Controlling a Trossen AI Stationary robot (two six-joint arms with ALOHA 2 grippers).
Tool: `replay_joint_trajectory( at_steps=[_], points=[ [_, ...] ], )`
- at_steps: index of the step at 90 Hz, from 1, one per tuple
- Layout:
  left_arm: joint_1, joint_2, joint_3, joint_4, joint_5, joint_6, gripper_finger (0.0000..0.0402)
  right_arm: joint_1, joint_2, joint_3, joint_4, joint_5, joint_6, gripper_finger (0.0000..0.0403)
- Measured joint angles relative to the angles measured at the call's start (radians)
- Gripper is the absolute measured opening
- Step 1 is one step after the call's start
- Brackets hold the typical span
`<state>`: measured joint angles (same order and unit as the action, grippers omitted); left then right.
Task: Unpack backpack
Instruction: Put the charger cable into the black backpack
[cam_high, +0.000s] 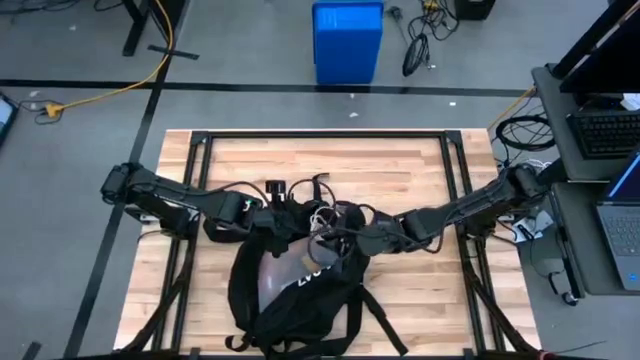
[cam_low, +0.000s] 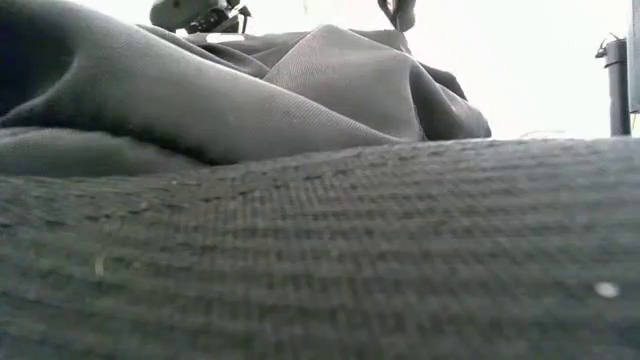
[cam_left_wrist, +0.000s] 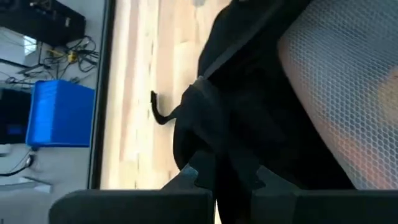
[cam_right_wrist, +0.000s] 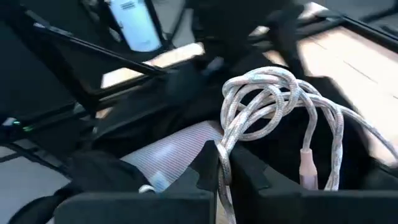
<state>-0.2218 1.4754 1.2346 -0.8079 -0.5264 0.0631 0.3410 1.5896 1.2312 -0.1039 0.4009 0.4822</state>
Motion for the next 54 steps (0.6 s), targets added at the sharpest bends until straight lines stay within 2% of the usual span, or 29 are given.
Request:
replay_joint_trajectory(
  at_steps=[15,30,54],
  points=[
    [0.0,0.0,0.0,0.002,-0.006,0.003,0.0,-0.001,0.066,0.0,0.134,-0.095,-0.062,0.0],
    [0.0,0.0,0.0,0.003,-0.01,0.003,0.0,-0.021,0.135,0.0,0.16,-0.143,-0.029,0.0],
    [0.0,0.0,0.0,0.005,-0.014,0.003,0.0,-0.069,0.214,0.0,0.207,-0.131,0.009,0.002]
  ],
)
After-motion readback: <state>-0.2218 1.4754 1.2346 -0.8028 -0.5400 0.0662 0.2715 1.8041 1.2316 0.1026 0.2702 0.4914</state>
